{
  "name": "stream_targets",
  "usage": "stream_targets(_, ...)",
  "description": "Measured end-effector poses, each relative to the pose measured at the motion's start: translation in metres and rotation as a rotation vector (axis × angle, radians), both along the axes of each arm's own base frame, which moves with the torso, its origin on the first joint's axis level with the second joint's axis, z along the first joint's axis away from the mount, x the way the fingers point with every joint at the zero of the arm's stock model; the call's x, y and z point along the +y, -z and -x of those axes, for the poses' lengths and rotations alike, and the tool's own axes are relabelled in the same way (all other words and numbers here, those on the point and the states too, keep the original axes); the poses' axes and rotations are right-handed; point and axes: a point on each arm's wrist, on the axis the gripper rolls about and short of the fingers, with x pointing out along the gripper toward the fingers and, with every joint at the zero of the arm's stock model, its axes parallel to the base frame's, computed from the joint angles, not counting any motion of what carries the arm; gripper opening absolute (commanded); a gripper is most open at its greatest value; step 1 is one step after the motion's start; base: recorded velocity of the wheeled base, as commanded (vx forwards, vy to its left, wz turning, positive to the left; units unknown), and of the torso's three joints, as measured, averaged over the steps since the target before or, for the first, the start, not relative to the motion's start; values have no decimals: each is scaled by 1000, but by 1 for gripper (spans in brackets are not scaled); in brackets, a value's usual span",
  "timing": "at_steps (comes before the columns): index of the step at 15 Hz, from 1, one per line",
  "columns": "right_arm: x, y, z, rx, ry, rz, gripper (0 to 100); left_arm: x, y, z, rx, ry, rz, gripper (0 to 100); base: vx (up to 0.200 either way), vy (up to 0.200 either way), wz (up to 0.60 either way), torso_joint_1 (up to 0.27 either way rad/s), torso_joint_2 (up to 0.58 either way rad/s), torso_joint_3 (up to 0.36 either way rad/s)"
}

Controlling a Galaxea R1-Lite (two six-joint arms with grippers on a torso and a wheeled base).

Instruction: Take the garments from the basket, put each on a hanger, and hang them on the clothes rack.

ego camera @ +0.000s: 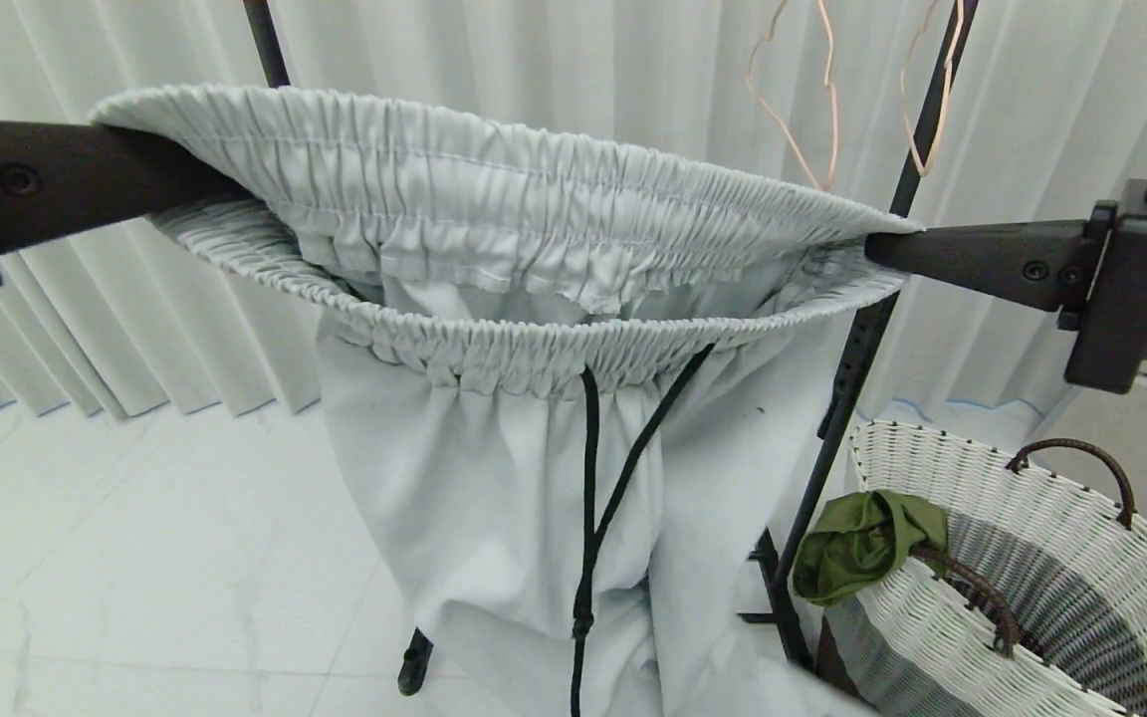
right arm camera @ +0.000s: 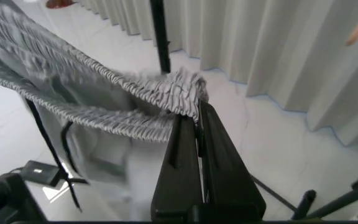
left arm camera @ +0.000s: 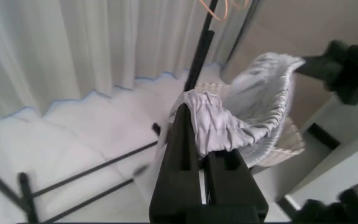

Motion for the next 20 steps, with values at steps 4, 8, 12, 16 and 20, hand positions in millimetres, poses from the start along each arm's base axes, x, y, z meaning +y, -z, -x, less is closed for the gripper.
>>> stream_targets(4,-8,-6,4,-69,65,22,0,-11,4,-13,-78,-124,-171,0,0,0,0,0,0,0)
stream_targets(8,-15,-20,9,-145,79,15,0,-21,1,-22,-85,-151,-196,0,0,0,0,0,0,0)
stream_targets(12,-22,-39,15,-156,78,20,0,-35,7,-16,-80,-67,-203,0,0,0,0,0,0,0)
stream_targets(16,-48,-54,39,-61,47,135,0,-49,-5,-17,-143,-52,-136,0,0,0,0,0,0,0)
stream_targets(20,-65,-58,70,-34,-100,163,0,-64,-25,-36,-177,-134,-83,0,0,0,0,0,0,0)
